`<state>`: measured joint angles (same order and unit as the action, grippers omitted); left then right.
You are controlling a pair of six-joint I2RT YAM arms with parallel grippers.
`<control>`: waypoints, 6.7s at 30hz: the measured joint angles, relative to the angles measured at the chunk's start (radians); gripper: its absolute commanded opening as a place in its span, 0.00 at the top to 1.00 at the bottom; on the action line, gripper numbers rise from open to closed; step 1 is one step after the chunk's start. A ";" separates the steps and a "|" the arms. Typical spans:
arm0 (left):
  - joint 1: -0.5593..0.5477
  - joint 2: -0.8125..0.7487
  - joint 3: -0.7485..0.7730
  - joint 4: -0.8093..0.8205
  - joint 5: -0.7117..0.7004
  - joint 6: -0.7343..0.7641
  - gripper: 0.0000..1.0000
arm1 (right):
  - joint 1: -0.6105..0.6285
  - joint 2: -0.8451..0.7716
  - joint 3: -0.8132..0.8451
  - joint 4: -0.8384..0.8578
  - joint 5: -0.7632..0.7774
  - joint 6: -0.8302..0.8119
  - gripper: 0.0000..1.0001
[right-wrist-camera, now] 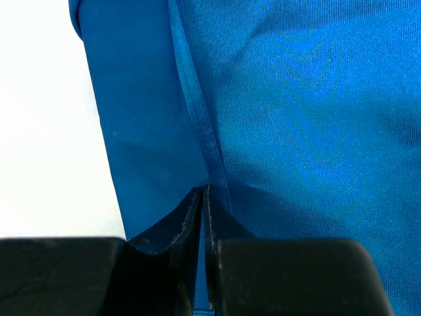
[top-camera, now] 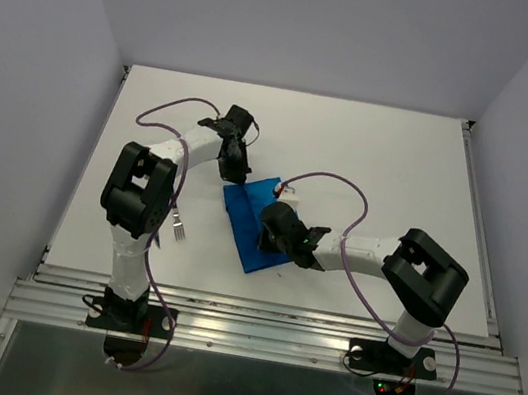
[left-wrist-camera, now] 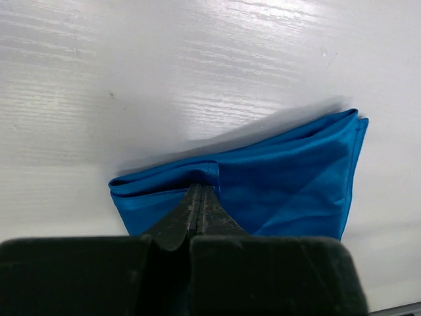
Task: Fold the napkin into a case and place the utensils inside
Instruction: Smooth out the 2/3-rectangle-folded napkin at the center of the board, then pick up the 2/3-rectangle-folded napkin at the center of the board, then fold the 2/3-rectangle-folded napkin at the center of the board.
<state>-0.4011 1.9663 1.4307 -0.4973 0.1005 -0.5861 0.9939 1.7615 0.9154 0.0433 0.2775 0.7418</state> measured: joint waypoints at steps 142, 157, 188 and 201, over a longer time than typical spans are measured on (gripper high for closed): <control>-0.031 0.013 -0.068 0.106 -0.015 -0.041 1.00 | -0.253 0.130 0.338 -0.056 -0.303 -0.172 0.99; -0.031 0.008 -0.077 0.115 -0.016 -0.051 1.00 | -0.232 0.217 0.384 -0.056 -0.317 -0.116 0.99; -0.014 -0.144 -0.099 0.031 0.015 -0.030 1.00 | -0.216 0.320 0.377 0.060 -0.328 0.000 0.99; 0.083 -0.151 -0.227 0.013 -0.073 -0.020 1.00 | -0.214 0.314 0.359 0.081 -0.319 -0.001 0.99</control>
<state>-0.3180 1.8156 1.2041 -0.4839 0.0277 -0.6064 0.7803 2.0754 1.2743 0.1246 -0.0414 0.7406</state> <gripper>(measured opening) 0.022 0.064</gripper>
